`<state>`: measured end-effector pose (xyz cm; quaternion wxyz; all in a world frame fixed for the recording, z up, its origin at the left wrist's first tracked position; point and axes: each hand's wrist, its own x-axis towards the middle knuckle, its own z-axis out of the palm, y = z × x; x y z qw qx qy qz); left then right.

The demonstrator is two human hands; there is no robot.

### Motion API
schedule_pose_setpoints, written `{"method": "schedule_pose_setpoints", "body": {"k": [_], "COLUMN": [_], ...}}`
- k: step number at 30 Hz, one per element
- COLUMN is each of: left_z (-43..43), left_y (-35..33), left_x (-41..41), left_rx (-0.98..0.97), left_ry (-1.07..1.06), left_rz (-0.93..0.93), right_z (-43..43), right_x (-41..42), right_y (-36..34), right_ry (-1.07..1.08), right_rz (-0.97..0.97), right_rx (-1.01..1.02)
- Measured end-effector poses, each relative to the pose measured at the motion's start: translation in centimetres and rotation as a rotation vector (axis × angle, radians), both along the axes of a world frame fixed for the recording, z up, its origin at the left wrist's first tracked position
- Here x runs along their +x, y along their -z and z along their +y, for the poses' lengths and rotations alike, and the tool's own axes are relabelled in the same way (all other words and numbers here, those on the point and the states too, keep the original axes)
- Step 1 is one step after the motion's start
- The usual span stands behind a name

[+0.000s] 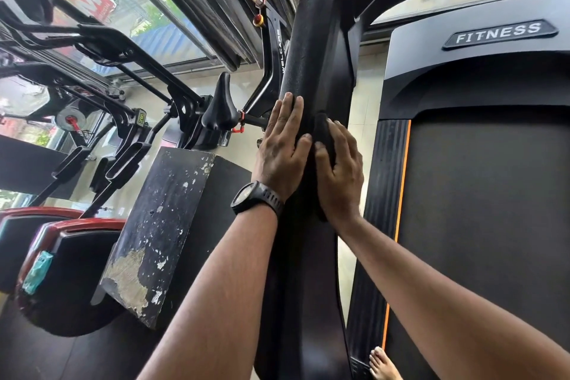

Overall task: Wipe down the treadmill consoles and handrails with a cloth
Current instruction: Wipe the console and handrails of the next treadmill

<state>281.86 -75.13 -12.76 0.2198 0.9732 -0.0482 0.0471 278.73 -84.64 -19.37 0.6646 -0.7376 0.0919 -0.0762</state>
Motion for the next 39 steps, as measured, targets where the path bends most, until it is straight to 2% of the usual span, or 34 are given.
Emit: {"method": "schedule_pose_setpoints", "body": {"k": [4, 9, 14, 19, 20, 24, 27, 31, 33, 35, 36, 39], "left_z": [0.0, 0.0, 0.1, 0.4, 0.4, 0.5, 0.6, 1.0, 1.1, 1.1, 1.1, 1.3], "left_y": [0.2, 0.1, 0.4, 0.6, 0.7, 1.0, 1.0, 1.3, 1.6, 1.9, 2.0, 1.9], "left_x": [0.1, 0.1, -0.6, -1.1, -1.3, -2.7, -4.0, -6.4, -7.5, -8.5, -8.8, -8.8], "left_rx": [-0.024, -0.016, -0.039, -0.013, -0.007, 0.002, 0.010, 0.018, 0.037, 0.053, 0.055, 0.056], "left_ry": [-0.003, 0.010, 0.013, 0.017, 0.016, -0.001, -0.003, -0.013, -0.025, -0.027, -0.026, -0.025], "left_rz": [-0.017, -0.004, -0.009, -0.007, -0.013, -0.021, 0.003, -0.002, -0.014, -0.030, -0.036, -0.055], "right_z": [-0.4, 0.4, 0.0, 0.0, -0.2, -0.1, 0.5, 0.3, 0.0, 0.0, 0.1, 0.4], "right_x": [0.3, -2.5, -1.0, -3.0, -2.5, -2.3, -4.7, -2.9, -1.5, -1.8, -2.6, -4.5], "right_y": [1.4, 0.8, 2.2, 1.7, 1.9, 2.6, 1.5, 1.5, 3.1, 4.1, 4.2, 2.8], "right_ry": [-0.024, -0.004, -0.032, -0.043, -0.053, -0.062, -0.038, -0.035, -0.047, -0.073, -0.080, -0.023], "right_rz": [0.259, -0.022, 0.176, -0.109, -0.083, 0.240, 0.088, -0.041, 0.108, 0.386, 0.417, 0.145], "right_rx": [0.053, -0.025, 0.005, -0.014, -0.017, 0.033, 0.013, -0.035, -0.025, 0.040, 0.048, 0.064]}}
